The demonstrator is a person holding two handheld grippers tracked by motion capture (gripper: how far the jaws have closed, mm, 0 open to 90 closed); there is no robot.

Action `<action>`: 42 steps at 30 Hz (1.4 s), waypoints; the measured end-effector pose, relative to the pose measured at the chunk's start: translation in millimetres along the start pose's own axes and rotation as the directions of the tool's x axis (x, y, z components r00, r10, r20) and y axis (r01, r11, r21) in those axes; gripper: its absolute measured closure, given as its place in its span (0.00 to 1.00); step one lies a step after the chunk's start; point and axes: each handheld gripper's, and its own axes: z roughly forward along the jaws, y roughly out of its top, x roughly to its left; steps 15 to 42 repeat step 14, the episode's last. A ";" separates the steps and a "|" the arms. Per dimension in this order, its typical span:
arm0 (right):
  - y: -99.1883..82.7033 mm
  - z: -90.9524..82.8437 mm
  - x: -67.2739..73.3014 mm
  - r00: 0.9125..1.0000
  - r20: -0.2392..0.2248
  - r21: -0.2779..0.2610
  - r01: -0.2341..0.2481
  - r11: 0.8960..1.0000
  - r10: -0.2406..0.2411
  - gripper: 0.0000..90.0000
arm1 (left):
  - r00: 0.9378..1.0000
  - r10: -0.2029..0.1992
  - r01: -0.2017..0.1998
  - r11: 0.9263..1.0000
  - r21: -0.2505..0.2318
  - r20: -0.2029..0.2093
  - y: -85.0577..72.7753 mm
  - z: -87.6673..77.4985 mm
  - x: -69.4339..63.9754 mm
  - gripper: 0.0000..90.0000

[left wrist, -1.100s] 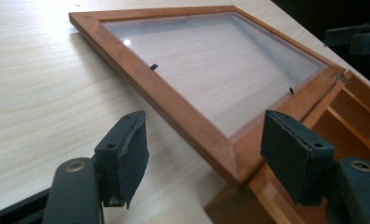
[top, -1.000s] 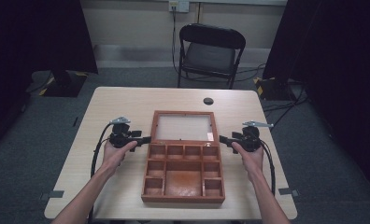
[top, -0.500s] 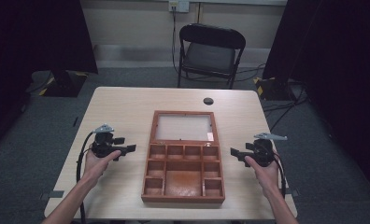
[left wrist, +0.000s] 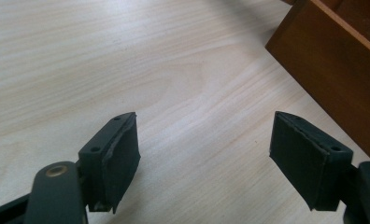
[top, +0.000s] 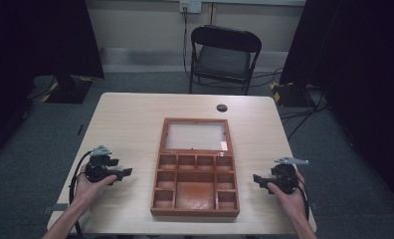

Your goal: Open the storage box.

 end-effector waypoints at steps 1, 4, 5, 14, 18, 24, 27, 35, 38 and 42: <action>-1.5 0.9 0.4 1.000 0.017 0.009 0.013 1.000 -0.013 0.16 | 1.000 0.014 -0.014 1.000 0.011 -0.020 -2.0 1.3 0.0 0.26; -6.3 5.5 2.0 0.998 0.052 0.029 0.036 0.999 -0.037 0.17 | 0.999 0.026 -0.024 0.998 0.049 -0.044 -6.5 8.9 -1.0 0.20; -7.5 6.6 3.0 0.996 0.068 0.026 0.049 0.998 -0.051 0.17 | 0.997 0.044 -0.041 0.998 0.054 -0.070 -6.7 9.7 -1.2 0.19; -17.5 10.9 4.7 0.987 0.125 -0.045 0.105 0.993 -0.098 0.14 | 0.990 0.046 -0.049 0.999 -0.023 -0.132 -13.9 16.3 -1.3 0.11; -17.5 10.9 4.7 0.987 0.125 -0.045 0.105 0.993 -0.098 0.14 | 0.990 0.046 -0.049 0.999 -0.023 -0.132 -13.9 16.3 -1.3 0.11; -17.5 10.9 4.7 0.987 0.125 -0.045 0.105 0.993 -0.098 0.14 | 0.990 0.046 -0.049 0.999 -0.023 -0.132 -13.9 16.3 -1.3 0.11; -17.5 10.9 4.7 0.987 0.125 -0.045 0.105 0.993 -0.098 0.14 | 0.990 0.046 -0.049 0.999 -0.023 -0.132 -13.9 16.3 -1.3 0.11; -17.5 10.9 4.7 0.987 0.125 -0.045 0.105 0.993 -0.098 0.14 | 0.990 0.046 -0.049 0.999 -0.023 -0.132 -13.9 16.3 -1.3 0.11; -17.5 10.9 4.7 0.987 0.125 -0.045 0.105 0.993 -0.098 0.14 | 0.990 0.046 -0.049 0.999 -0.023 -0.132 -13.9 16.3 -1.3 0.11; -17.5 10.9 4.7 0.987 0.125 -0.045 0.105 0.993 -0.098 0.14 | 0.990 0.046 -0.049 0.999 -0.023 -0.132 -13.9 16.3 -1.3 0.11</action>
